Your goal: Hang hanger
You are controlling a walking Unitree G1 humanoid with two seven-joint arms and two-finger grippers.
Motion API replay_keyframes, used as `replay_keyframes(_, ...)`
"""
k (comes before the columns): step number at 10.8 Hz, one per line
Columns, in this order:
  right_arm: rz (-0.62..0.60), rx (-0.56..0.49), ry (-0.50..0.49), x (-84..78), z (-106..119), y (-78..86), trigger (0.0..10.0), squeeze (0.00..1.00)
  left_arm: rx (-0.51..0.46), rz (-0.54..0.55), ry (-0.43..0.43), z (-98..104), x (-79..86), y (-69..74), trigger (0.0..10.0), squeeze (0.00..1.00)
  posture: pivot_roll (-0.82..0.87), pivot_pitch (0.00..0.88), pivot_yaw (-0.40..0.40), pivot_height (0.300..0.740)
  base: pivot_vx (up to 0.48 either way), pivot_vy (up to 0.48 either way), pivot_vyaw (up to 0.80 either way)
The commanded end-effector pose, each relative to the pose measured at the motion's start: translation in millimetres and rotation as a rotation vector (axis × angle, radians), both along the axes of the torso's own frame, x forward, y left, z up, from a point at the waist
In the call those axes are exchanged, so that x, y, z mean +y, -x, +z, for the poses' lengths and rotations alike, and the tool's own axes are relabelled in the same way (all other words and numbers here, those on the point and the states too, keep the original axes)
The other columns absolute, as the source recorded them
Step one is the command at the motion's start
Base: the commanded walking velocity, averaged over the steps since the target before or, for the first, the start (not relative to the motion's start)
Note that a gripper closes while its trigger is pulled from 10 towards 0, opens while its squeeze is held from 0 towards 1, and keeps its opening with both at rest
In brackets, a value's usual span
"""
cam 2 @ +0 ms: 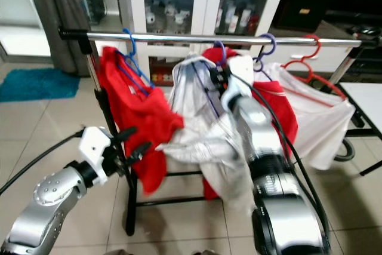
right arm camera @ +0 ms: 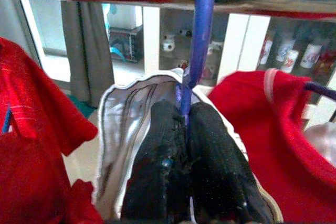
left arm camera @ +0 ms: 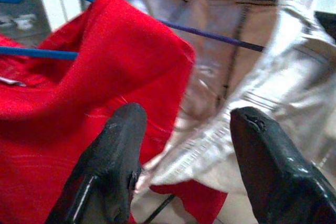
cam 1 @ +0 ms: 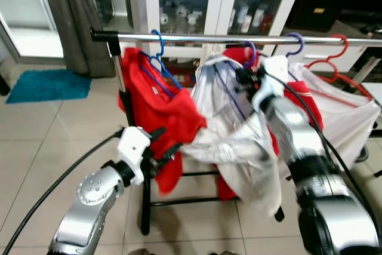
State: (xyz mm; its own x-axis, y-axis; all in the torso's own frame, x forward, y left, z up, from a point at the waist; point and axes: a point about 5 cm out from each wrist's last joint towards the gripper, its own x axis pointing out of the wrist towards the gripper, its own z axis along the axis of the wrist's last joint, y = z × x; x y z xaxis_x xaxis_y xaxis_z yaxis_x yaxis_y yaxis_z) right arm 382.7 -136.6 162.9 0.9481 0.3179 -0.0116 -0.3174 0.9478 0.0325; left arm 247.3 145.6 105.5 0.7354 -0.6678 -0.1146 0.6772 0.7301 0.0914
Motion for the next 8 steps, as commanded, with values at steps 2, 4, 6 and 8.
replay_keyframes(2,-0.044,-0.089,-0.037,-1.2,27,-11.8,10.0,0.0,-0.023,-0.039,0.003,10,-3.4,-0.4,10.0,0.0,0.14,0.0,-0.073,0.74,0.0,0.0,0.0)
replay_keyframes(4,-0.053,-0.092,-0.048,-0.1,32,-17.6,10.0,0.0,-0.025,-0.045,0.007,14,-2.3,2.1,10.0,0.0,0.16,0.0,-0.081,0.74,0.0,0.0,0.0)
replay_keyframes(6,-0.049,-0.093,-0.047,2.5,38,-22.8,10.0,0.0,-0.021,-0.039,0.005,15,0.0,3.0,10.0,0.0,0.16,0.0,-0.079,0.74,0.0,0.0,0.0)
replay_keyframes(8,-0.011,0.022,0.065,14.0,35,-29.7,10.0,0.0,-0.014,-0.048,-0.002,16,0.9,3.1,10.0,0.0,0.16,0.0,-0.069,0.74,0.0,0.0,0.0)
